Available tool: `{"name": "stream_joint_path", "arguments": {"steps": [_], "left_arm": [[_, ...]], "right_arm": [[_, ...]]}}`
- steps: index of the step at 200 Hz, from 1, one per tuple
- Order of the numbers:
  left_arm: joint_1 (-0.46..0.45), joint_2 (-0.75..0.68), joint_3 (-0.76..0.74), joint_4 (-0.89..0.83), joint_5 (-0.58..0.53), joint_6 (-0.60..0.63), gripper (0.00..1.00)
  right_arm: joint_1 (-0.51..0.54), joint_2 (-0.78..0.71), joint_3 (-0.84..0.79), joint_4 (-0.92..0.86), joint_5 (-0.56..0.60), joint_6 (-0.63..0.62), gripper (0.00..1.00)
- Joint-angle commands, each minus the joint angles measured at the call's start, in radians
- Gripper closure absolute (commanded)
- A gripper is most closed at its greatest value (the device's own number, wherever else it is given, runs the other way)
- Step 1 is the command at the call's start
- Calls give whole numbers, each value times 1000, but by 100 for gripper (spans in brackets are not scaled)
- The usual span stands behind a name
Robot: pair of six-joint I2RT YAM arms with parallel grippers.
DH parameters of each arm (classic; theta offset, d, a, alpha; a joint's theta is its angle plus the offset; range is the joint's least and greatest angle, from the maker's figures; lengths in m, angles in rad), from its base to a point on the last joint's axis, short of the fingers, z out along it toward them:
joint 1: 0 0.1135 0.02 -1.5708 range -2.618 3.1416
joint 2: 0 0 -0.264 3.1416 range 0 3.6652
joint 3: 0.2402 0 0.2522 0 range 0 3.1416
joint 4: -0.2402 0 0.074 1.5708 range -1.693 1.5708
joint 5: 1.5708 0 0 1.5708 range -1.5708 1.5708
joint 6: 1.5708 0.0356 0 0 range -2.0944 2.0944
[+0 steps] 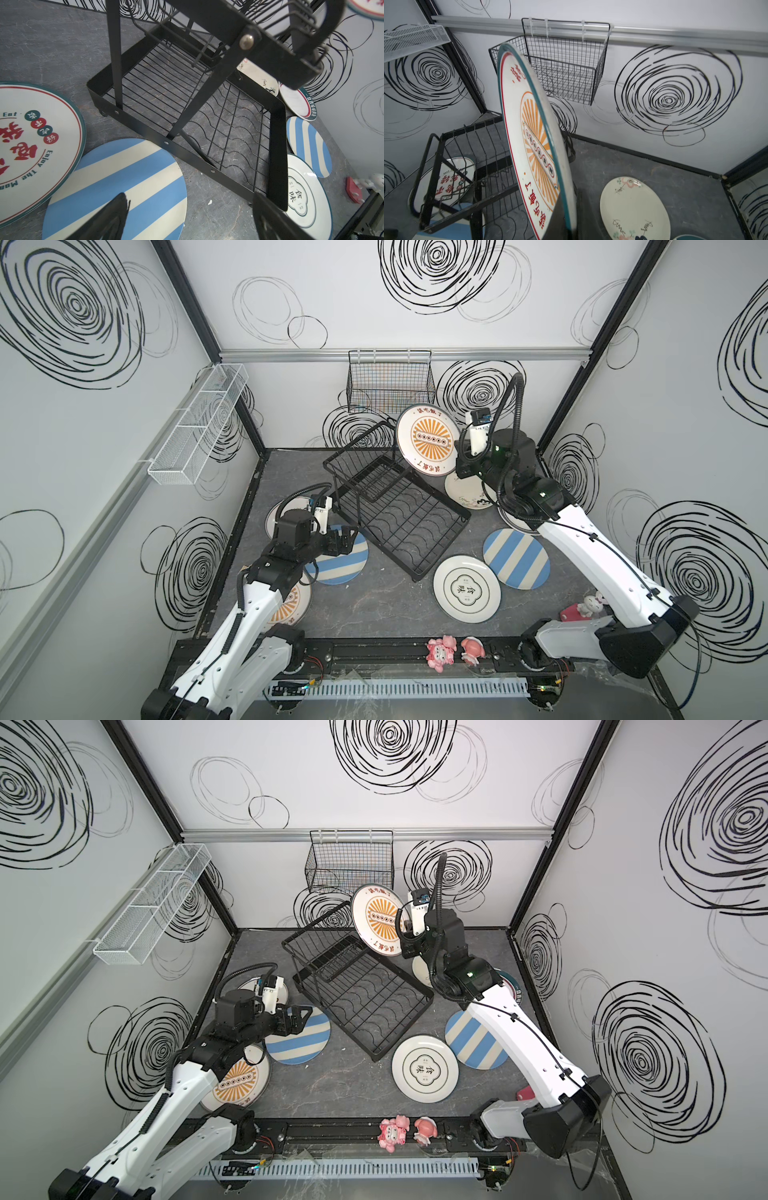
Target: Load the plates into the dish rack
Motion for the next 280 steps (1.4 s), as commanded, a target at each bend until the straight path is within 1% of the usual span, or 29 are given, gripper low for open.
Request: {"name": "stream_joint_path", "arguments": {"steps": [1, 27, 40, 51, 68, 81, 110, 215, 229, 280], "left_arm": [[13, 1, 16, 21, 12, 26, 4], [19, 1, 15, 22, 13, 25, 4], [21, 2, 13, 30, 29, 22, 4], [24, 3, 9, 38, 48, 21, 4], [27, 6, 11, 36, 52, 21, 4], [30, 6, 13, 29, 49, 23, 4], [37, -2, 11, 26, 38, 24, 4], [48, 9, 10, 25, 48, 25, 4], [50, 9, 10, 25, 47, 24, 4], [55, 11, 9, 25, 52, 23, 4]], "right_arm": [[2, 14, 63, 194, 68, -91, 100], [-3, 45, 39, 310, 88, -133, 100], [-16, 68, 39, 346, 58, -140, 100], [-16, 97, 59, 352, 73, -146, 100], [-16, 135, 86, 360, 67, -146, 100], [-16, 142, 75, 381, 58, -141, 100], [-16, 156, 47, 416, 81, -147, 100], [-7, 224, 38, 488, 84, -157, 100], [0, 233, 36, 497, 96, -160, 100], [48, 265, 4, 564, 227, -196, 100]]}}
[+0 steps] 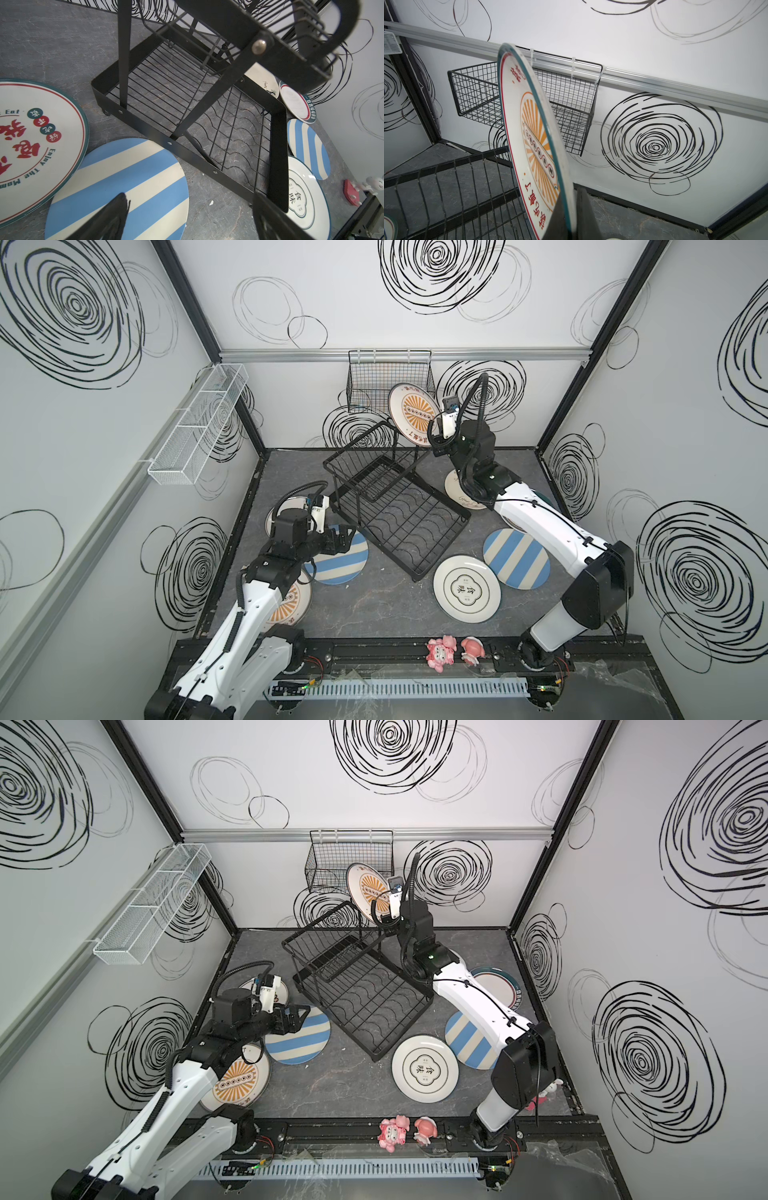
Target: Load the plates into the dish rack
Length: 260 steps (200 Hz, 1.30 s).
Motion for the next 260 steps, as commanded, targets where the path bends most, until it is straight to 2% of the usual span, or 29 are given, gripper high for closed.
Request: {"name": "stream_joint_path", "arguments": {"steps": [1, 106, 173, 260], "left_arm": [[11, 4, 9, 24, 14, 18, 4], [32, 9, 11, 25, 27, 24, 4], [38, 8, 10, 24, 31, 21, 4], [43, 10, 12, 24, 31, 22, 4]], "right_arm": [[27, -1, -8, 138, 84, -30, 100], [38, 96, 31, 165, 111, -33, 100], [56, 125, 23, 226, 240, -43, 100], [61, 162, 70, 230, 302, -46, 100]]}}
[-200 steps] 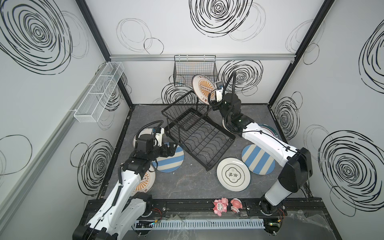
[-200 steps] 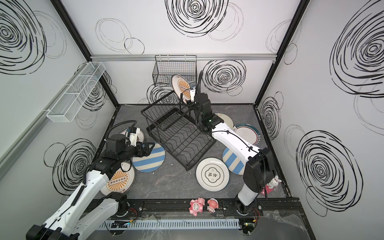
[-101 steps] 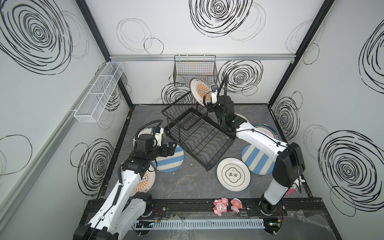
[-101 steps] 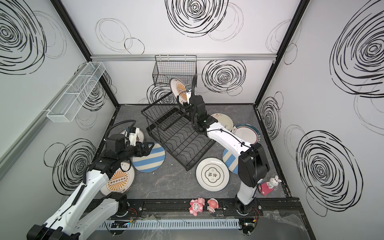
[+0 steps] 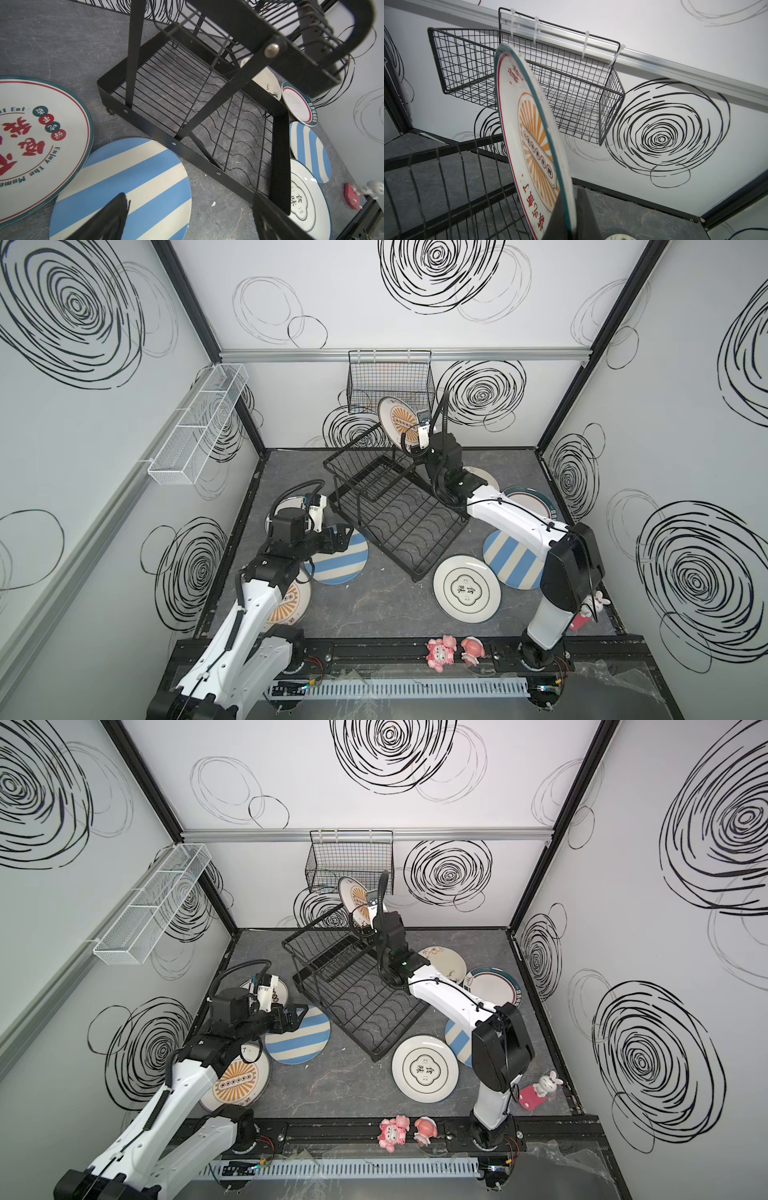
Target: Load the plates into the dish rack
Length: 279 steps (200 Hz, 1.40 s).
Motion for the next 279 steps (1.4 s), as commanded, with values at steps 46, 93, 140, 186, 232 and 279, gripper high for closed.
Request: {"name": "stream_joint_path", "arguments": {"steps": [46, 93, 140, 186, 232, 279], "left_arm": [[10, 4, 11, 24, 18, 17, 4], [4, -8, -31, 86, 60, -67, 4], [4, -12, -60, 117, 69, -110, 4], [4, -16, -60, 110, 61, -101, 4], [1, -24, -61, 107, 53, -99, 4], [1, -28, -61, 104, 49, -96, 4]], "right_arm": [[2, 34, 60, 130, 183, -52, 100], [7, 26, 52, 121, 192, -54, 100], [14, -25, -8, 131, 172, -52, 100], [23, -37, 18, 123, 174, -60, 100], [36, -48, 72, 111, 188, -75, 100], [59, -43, 113, 115, 202, -92, 100]]}}
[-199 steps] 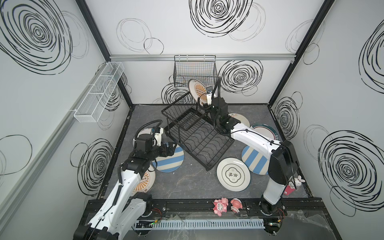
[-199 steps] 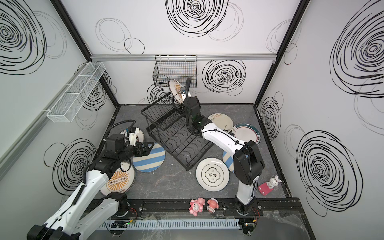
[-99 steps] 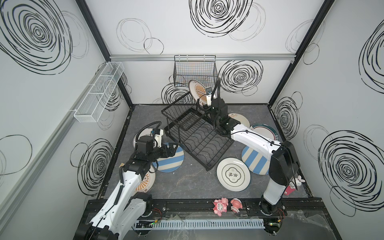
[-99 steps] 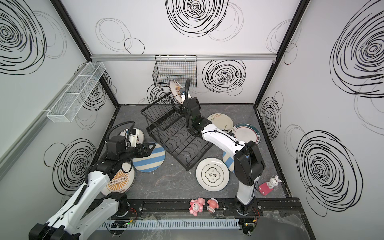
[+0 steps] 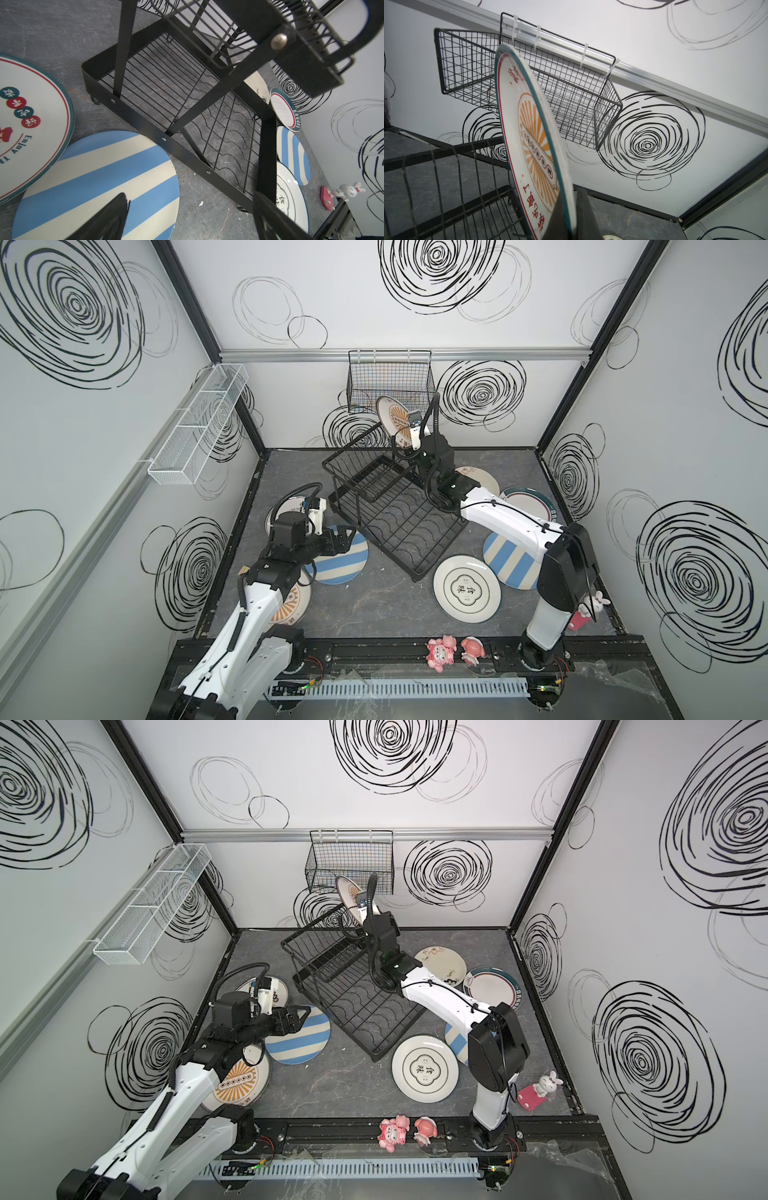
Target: Load the plates into the dish rack
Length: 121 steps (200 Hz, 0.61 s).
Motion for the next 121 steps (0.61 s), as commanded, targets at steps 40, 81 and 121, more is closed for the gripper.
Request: {"name": "stream_joint_path", "arguments": {"steps": [40, 81, 121], "left_arm": [[-1, -14, -3, 38, -4, 6, 4], [-1, -13, -3, 37, -5, 6, 4], [-1, -10, -1, 39, -7, 8, 4]], "right_arm": [[10, -62, 81, 98, 85, -10, 100], [10, -62, 52, 111, 70, -7, 100], [10, -87, -2, 124, 19, 19, 100]]}}
